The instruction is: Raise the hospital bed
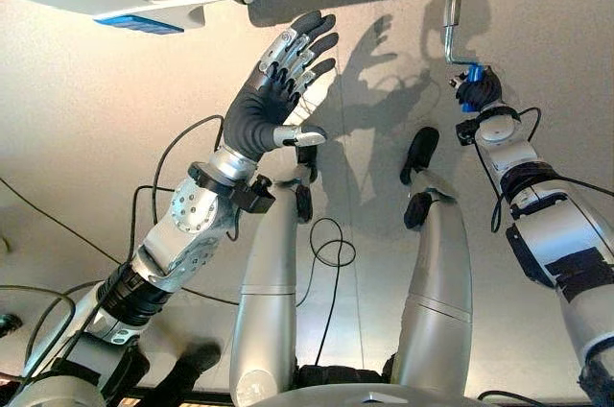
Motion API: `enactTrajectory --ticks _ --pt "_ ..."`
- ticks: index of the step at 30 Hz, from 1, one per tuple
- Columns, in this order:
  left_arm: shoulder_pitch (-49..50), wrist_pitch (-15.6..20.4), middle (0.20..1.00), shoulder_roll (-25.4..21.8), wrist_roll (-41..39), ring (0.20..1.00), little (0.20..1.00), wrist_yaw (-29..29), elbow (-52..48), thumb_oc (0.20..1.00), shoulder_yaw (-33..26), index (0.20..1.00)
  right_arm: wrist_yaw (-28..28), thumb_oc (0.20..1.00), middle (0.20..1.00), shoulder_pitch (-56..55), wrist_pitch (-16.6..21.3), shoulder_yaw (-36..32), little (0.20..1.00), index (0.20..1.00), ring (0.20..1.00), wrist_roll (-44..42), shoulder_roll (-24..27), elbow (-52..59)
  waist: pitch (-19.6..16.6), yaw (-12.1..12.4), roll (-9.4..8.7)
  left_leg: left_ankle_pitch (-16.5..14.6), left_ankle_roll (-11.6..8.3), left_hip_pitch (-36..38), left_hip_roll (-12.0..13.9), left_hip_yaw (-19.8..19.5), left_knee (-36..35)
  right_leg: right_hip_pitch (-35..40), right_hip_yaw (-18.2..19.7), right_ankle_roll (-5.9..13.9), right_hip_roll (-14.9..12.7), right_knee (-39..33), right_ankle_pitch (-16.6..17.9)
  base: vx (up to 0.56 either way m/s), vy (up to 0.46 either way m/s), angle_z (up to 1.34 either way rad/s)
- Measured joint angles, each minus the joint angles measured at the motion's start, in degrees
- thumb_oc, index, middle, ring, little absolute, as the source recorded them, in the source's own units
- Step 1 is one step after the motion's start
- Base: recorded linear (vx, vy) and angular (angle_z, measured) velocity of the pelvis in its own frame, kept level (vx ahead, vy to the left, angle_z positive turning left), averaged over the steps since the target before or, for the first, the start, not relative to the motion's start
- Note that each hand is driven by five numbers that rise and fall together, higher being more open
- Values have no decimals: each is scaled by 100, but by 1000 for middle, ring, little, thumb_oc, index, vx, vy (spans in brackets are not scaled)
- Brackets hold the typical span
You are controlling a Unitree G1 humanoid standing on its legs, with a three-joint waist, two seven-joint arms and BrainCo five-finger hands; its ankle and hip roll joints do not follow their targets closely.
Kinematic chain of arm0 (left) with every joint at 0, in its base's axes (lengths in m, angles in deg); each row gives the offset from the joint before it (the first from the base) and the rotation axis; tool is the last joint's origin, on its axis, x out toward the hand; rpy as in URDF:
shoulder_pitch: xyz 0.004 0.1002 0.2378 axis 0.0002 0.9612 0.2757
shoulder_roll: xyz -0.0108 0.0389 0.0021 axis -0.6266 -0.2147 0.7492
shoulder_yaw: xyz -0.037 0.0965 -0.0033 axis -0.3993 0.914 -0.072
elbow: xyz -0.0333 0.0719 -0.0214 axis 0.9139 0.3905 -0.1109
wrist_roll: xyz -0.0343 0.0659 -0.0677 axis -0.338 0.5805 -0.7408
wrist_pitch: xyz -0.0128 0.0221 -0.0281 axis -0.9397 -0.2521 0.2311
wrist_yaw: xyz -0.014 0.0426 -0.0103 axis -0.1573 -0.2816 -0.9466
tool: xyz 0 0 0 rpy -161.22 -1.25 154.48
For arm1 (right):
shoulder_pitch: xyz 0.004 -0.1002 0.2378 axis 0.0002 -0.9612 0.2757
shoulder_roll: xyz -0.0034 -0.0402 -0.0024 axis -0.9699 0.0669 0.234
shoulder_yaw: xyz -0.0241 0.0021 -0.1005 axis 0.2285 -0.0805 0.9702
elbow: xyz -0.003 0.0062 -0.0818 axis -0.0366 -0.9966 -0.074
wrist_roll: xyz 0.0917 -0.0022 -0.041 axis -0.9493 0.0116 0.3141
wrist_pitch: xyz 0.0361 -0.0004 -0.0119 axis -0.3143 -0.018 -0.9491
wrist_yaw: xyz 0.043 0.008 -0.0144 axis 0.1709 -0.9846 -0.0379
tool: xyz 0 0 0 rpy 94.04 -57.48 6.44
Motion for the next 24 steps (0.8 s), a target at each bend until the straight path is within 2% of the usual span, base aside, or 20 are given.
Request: enactTrajectory --ticks 11,19,24 --pt "-5 -30 1000 284 -1 1000 1000 209 8 1000 -25 1000 25 200 200 -44 -223 252 200 200 200 4 -664 228 5 69 23 -56 -98 62 84 -36 29 -26 -42 -106 56 198 -155 0 1 0" --pt "120 -43 1000 321 0 1000 1000 366 31 1000 -238 1000 68 200 200 -109 -340 703 200 200 200 232 -831 647 4 44 25 -57 -125 95 102 -37 -8 -23 -44 -144 67 215 -194 0 0 0" --pt "184 -54 1000 313 0 1000 1000 390 34 1000 -251 1000 203 200 200 -248 -494 910 200 200 200 236 -829 1402 3 13 26 -65 -140 98 123 -39 -21 -22 -52 -154 97 204 -201 0 0 0"
